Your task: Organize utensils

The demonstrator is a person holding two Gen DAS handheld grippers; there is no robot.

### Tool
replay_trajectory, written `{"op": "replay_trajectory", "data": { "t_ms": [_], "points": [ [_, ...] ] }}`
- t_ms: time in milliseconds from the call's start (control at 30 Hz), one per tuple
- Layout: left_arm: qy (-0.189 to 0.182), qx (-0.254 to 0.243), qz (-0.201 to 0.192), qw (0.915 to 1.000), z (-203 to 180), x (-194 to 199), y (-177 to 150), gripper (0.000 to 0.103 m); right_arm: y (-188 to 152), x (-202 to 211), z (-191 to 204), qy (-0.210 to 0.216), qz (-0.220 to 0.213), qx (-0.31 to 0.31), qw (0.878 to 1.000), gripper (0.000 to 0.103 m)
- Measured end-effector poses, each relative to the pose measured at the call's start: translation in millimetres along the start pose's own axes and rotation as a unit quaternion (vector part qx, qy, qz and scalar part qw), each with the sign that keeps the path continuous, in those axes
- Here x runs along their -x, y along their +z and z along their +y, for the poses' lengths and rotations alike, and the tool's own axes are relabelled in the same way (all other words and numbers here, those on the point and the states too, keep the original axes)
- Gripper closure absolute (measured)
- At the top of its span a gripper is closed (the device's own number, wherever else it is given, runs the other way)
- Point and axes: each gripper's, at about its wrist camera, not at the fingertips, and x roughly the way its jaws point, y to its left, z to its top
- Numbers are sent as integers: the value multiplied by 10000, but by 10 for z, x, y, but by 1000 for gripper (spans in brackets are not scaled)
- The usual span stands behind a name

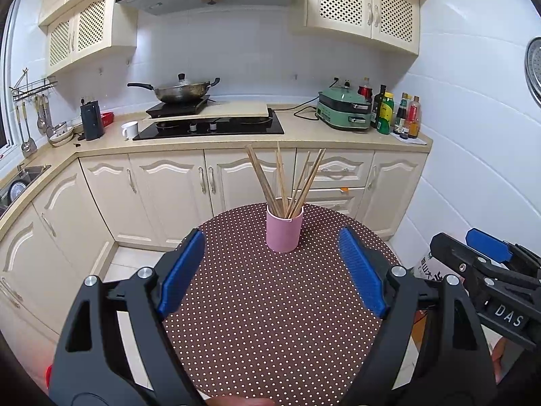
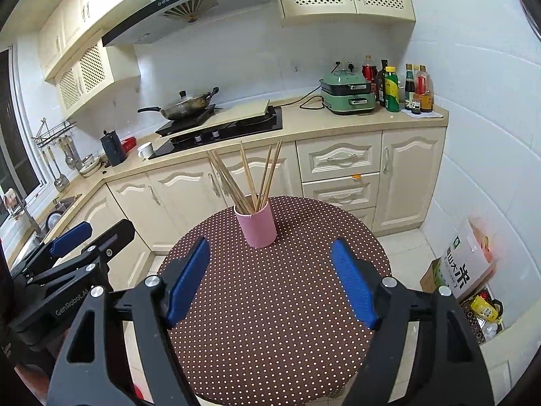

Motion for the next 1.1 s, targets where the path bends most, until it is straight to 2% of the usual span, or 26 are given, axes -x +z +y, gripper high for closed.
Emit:
{"op": "replay_trajectory", "data": {
  "t_ms": [500, 800, 1100],
  "points": [
    [28, -25, -11, 10000, -20, -14, 7, 22, -2, 24, -11, -13, -18, 14, 10000, 30],
    [16, -53, -2, 10000, -38, -13, -8, 22, 0, 32, -17, -69, -34, -5, 10000, 22],
    [13, -7, 78, 10000, -40, -44, -22, 22, -15, 33, -14, -64, -14, 22, 10000, 20]
  ]
}}
